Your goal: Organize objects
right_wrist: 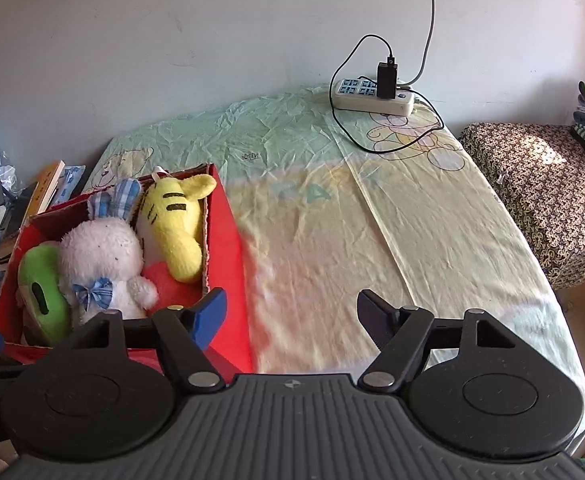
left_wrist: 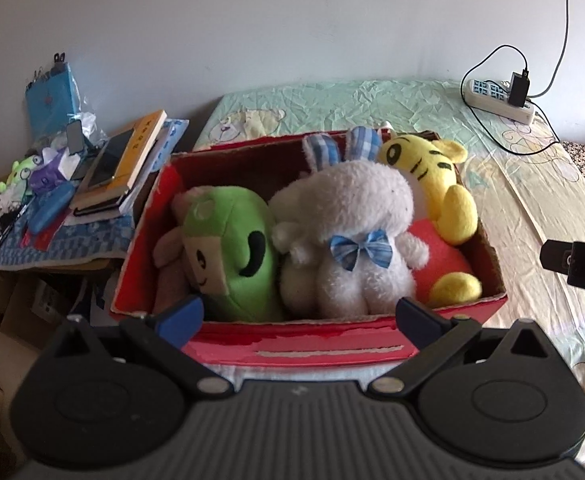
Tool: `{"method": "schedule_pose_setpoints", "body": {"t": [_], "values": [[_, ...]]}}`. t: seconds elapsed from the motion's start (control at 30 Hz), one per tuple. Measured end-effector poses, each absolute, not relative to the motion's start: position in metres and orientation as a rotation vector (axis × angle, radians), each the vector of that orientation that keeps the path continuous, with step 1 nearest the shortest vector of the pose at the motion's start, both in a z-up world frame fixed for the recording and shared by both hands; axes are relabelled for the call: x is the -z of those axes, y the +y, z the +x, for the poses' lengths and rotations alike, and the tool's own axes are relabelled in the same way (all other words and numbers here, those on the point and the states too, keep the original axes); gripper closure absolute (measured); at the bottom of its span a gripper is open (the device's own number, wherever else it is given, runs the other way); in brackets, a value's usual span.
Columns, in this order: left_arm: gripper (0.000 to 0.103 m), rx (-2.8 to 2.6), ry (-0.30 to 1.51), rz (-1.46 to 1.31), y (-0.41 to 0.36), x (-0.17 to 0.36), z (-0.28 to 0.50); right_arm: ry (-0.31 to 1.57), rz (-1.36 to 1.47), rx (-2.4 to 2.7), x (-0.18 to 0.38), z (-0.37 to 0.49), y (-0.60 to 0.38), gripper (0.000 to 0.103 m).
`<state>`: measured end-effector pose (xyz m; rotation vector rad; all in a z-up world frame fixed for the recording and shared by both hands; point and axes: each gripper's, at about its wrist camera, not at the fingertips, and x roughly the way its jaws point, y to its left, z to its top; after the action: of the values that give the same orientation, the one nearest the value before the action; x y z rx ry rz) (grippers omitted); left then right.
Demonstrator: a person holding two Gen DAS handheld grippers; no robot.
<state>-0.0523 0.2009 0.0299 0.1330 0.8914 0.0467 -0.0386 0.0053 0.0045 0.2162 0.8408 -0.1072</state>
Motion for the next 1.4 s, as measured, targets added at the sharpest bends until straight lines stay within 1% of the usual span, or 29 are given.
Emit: {"method": "schedule_pose_setpoints", "body": {"t": [0.2,0.27,0.53,1.0,1.4], "values": [[0.001,-0.024,0.891,0.149,0.215,-0.025,-0.042,0.839,0.215,0.123,-0.003,-0.036,0.024,0.03],[0.001,-0.023,0.89,0.159,0.22,-0.024,-0.039,0.844,0.219,0.126,-0.002,-0.034,0.029,0.034],[0.001,-0.012,0.911,0.167,0.237,-0.018,-0.031,0.85,0.201,0.141,0.0,-0.033,0.047,0.035],[0.001,-0.052,0.936,0.157,0.252,-0.015,-0.027,0.866,0.197,0.095,-0.001,-0.023,0.064,0.034],[0.0,-0.124,0.923,0.136,0.271,-0.024,-0.021,0.854,0.132,0.064,-0.008,-0.015,0.083,0.031]]}}
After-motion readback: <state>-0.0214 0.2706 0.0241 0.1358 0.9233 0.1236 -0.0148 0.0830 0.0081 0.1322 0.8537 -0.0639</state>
